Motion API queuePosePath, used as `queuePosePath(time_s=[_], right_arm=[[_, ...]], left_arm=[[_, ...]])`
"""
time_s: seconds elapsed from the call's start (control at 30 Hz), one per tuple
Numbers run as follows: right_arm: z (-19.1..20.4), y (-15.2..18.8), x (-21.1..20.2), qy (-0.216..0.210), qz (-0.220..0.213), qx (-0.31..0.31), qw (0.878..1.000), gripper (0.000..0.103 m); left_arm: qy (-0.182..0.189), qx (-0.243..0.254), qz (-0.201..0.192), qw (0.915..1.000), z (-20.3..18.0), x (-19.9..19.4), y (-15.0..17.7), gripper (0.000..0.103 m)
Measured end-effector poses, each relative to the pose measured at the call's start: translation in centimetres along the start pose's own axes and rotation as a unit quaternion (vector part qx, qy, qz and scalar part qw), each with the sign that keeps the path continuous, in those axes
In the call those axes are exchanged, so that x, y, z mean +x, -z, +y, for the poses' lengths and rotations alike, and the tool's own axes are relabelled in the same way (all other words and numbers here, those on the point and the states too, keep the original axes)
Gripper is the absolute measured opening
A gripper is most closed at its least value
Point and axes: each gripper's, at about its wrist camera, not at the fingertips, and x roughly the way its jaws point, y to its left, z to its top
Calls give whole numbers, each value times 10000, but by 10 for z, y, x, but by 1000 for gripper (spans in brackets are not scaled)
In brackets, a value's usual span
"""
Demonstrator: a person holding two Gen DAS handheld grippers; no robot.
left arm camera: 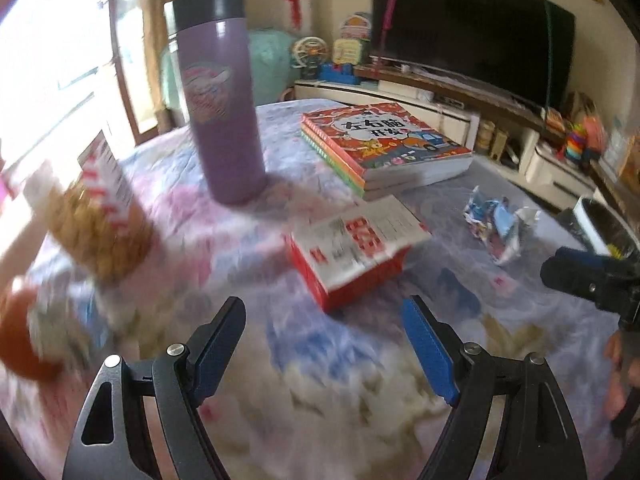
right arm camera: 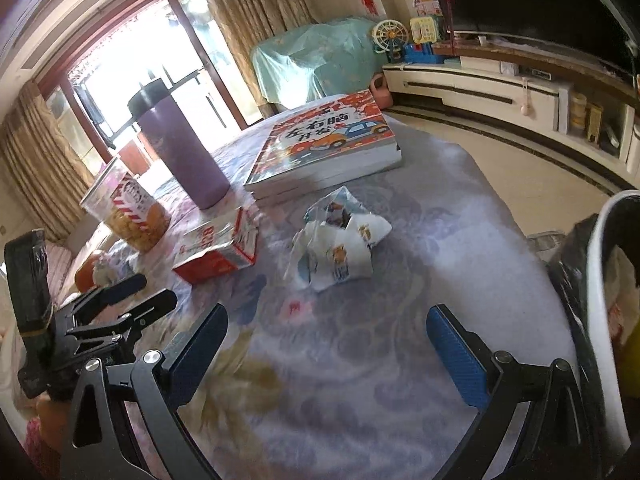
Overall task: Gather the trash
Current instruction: 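Grasp the red-and-white printed box with the left tool while the right tool grasps the crumpled wrapper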
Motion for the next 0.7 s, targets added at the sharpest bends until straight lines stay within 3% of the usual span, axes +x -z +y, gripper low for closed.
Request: queuePosePath(time_s=[0.3, 0.47, 0.57, 0.63, 0.7], right_arm=[[-9, -17, 23, -100, 64, 140, 9998, 101], [-10, -23, 30, -93, 60, 131, 9999, 99], [-10, -23, 30, -38, 40, 116, 9999, 81], [-12, -23, 31, -21, 80, 144, 9999, 62], [-13, -22, 30, -27, 85, 169, 9998, 51]], left_arm=[[463, 488, 413, 9969, 8, 55, -26, 83], [543, 712, 342, 9954, 1, 66, -35, 83], [468, 820, 208, 9953, -6, 67, -35, 81], [346, 973, 159, 9945, -13, 66, -32, 66], [196, 1097, 139, 9937, -19, 64, -27, 65]])
